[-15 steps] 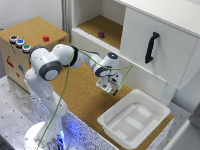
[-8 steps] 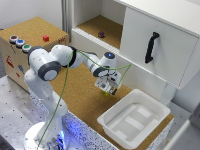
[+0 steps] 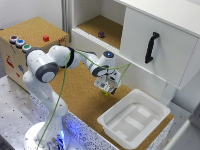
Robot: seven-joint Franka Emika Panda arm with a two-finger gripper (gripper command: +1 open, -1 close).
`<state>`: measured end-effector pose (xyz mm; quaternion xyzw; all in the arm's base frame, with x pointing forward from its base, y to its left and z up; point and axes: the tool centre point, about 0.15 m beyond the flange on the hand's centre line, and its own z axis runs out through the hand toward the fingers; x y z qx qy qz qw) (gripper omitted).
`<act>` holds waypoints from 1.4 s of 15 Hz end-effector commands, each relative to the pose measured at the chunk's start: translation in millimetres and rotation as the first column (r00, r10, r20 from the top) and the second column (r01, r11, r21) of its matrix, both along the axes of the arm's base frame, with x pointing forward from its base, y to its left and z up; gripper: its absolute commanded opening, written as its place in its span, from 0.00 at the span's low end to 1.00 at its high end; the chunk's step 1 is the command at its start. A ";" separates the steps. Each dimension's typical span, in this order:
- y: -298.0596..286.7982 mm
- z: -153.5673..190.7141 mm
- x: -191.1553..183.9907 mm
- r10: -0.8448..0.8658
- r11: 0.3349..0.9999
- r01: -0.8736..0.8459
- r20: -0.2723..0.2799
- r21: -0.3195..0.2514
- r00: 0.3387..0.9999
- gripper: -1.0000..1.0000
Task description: Slide the yellow block towards the left
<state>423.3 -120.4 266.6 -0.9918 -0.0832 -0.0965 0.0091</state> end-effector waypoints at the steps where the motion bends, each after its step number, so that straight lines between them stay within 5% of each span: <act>1: -40.9 24.0 -7.4 0.043 0.999 -0.043 -0.009 0.009 0.999 1.00; 6: -73.8 0.3 -13.8 0.175 0.983 -0.177 -0.054 -0.037 0.983 1.00; 7: -75.3 -5.3 -13.8 0.183 0.982 -0.186 -0.060 -0.036 0.981 0.00; 21: -52.7 -70.0 9.9 0.159 0.987 -0.159 -0.072 0.001 0.985 0.00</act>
